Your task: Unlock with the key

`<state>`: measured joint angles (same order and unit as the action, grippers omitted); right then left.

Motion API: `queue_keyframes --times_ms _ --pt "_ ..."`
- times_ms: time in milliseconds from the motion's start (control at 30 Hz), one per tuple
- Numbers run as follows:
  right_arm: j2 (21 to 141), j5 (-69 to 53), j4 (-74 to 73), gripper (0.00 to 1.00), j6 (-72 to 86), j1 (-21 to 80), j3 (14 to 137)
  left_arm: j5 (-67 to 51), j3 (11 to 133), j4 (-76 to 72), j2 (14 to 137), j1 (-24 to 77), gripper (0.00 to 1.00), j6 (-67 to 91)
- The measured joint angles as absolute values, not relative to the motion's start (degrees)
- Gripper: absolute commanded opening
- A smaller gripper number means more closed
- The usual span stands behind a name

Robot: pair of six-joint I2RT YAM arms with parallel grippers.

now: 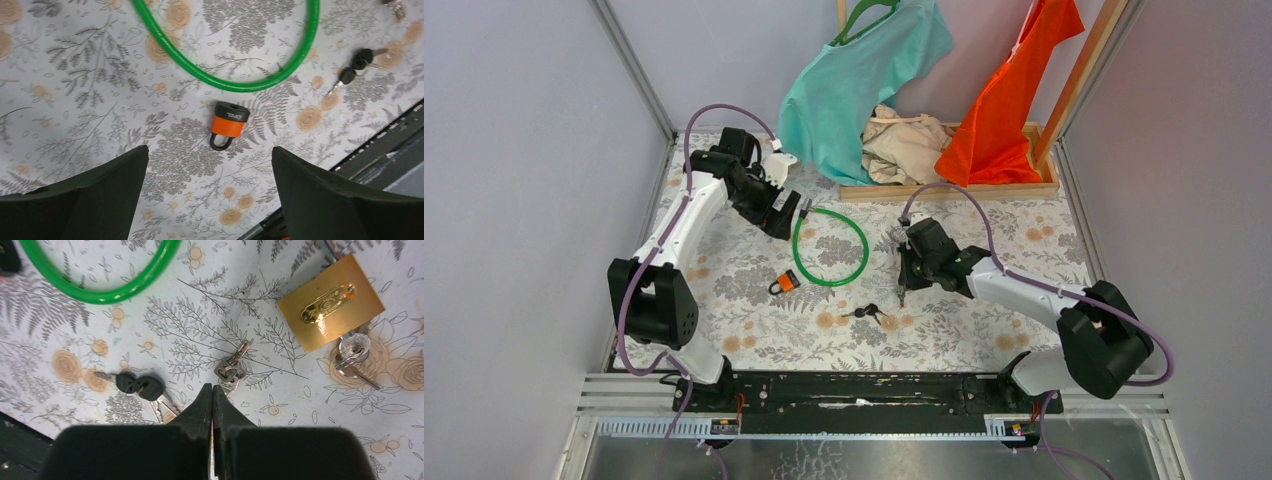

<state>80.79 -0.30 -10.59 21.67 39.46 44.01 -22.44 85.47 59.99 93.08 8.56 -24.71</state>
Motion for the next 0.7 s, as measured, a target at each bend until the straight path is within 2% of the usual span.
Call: queue_keyframes --times_ms 33,67,133,233,400,600,700 --pt "80.03 -0.16 -10.7 0.44 21.74 39.46 44.21 -23.57 85.47 60.42 93.19 8.56 1.0 -24.71" --pt "79.53 -0.01 -10.96 0.61 22.11 39.46 44.49 -24.49 85.47 60.8 93.23 8.56 1.0 -24.73" --pt "79.44 0.54 -11.29 0.71 23.86 39.48 44.99 -26.28 85.47 61.34 93.23 8.56 1.0 -24.82" --pt "80.31 1.04 -11.44 0.7 26.46 39.53 44.97 -28.56 85.47 61.6 93.21 8.56 1.0 -25.19" --pt "84.75 1.61 -10.41 0.55 29.91 39.55 44.99 -29.63 85.54 61.71 93.14 8.56 1.0 -25.45" --pt "91.55 4.12 -12.25 0.5 30.7 40.18 48.07 -29.56 85.54 61.84 92.53 8.56 1.0 -25.89" --pt "92.95 5.39 -12.47 0.4 30.52 41.12 49.67 -29.56 85.58 61.84 91.83 8.56 1.0 -26.22"
